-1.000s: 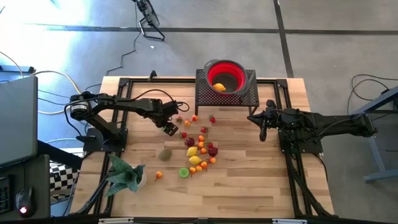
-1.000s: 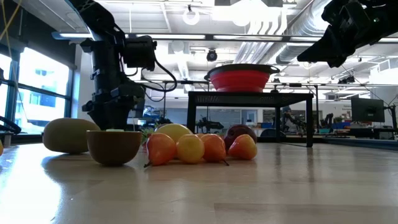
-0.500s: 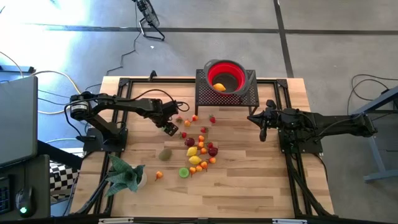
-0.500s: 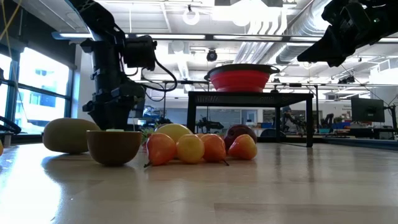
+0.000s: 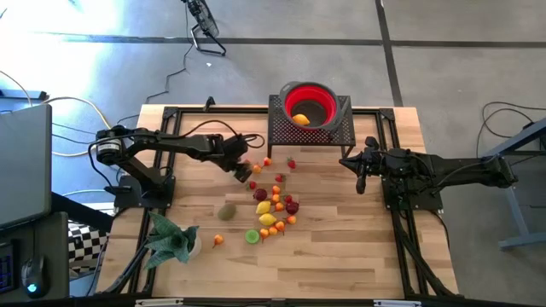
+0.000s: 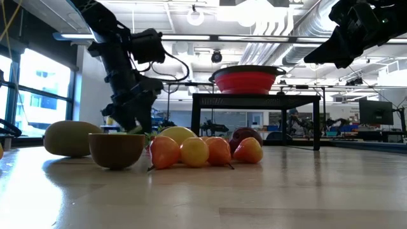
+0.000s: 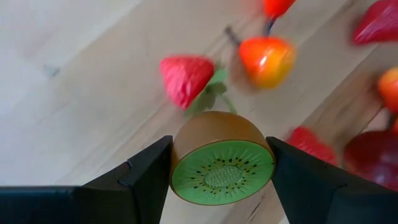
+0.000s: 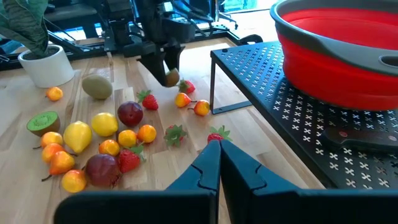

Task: Pick & Place Fruit
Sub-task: Put the half kiwi into the strainer on the shelf

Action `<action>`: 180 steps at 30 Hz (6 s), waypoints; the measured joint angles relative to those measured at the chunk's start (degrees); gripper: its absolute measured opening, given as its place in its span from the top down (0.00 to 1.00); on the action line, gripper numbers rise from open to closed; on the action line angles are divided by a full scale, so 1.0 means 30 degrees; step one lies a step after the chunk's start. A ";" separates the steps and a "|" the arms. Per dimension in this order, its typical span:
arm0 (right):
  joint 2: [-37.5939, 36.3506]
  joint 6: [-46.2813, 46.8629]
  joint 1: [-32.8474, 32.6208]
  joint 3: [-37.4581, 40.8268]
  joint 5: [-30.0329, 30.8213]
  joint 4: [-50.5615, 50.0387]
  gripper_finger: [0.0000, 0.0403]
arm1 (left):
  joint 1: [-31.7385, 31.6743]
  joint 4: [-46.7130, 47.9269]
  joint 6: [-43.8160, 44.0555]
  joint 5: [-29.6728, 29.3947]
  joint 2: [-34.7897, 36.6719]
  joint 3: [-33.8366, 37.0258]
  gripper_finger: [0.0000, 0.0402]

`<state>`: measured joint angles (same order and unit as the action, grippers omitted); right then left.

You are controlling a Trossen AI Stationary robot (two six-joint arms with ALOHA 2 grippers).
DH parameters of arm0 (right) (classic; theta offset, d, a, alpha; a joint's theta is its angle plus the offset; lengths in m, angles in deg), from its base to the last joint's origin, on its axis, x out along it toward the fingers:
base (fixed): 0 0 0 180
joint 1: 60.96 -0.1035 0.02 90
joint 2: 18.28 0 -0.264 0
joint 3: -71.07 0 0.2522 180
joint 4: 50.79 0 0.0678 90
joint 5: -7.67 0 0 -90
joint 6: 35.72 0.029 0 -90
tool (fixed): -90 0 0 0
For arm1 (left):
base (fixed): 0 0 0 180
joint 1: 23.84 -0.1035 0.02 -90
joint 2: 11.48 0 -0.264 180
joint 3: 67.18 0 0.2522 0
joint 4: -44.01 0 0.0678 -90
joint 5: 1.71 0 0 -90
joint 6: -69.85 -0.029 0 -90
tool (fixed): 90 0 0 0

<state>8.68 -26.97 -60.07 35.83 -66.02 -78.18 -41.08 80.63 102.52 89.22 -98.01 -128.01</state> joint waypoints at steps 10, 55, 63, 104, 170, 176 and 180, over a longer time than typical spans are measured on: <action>-0.0007 0.0000 0.0000 0.0000 0.0000 0.0000 0.99 | -0.0002 -0.0724 -0.0430 -0.0022 0.0000 0.0000 0.40; -0.0007 -0.0510 0.0000 0.0000 0.0073 0.0011 0.99 | 0.0002 -0.1073 -0.8307 -0.1538 0.0022 -1.2939 0.40; -0.0006 -0.0509 -0.0001 0.0000 0.0073 0.0015 0.99 | 0.0001 -0.1010 -0.8242 -0.1559 0.0022 -1.2939 0.40; -0.0004 -0.0498 0.0000 0.0000 0.0000 0.0012 0.99 | 0.0002 -0.0436 -0.8160 -0.1545 0.0000 -1.2932 0.40; 0.0000 -0.0495 0.0000 -0.0007 0.0007 -0.1136 0.99 | -0.1969 0.1295 -0.5934 -0.3146 -1.0932 -2.2950 0.40; -0.0007 -0.0495 -0.0005 -0.0007 0.0004 -0.1139 0.99 | -0.1996 0.1284 -0.5931 -0.3171 -1.1029 -2.2928 0.40; 0.0000 -0.0495 -0.0007 -0.0007 0.0000 -0.1137 0.99 | -0.2002 0.0938 -0.5861 -0.3220 -1.1023 -2.2928 0.40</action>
<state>8.68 -28.46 -60.09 35.81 -66.02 -81.59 -47.09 83.45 84.94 79.56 -131.07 -196.79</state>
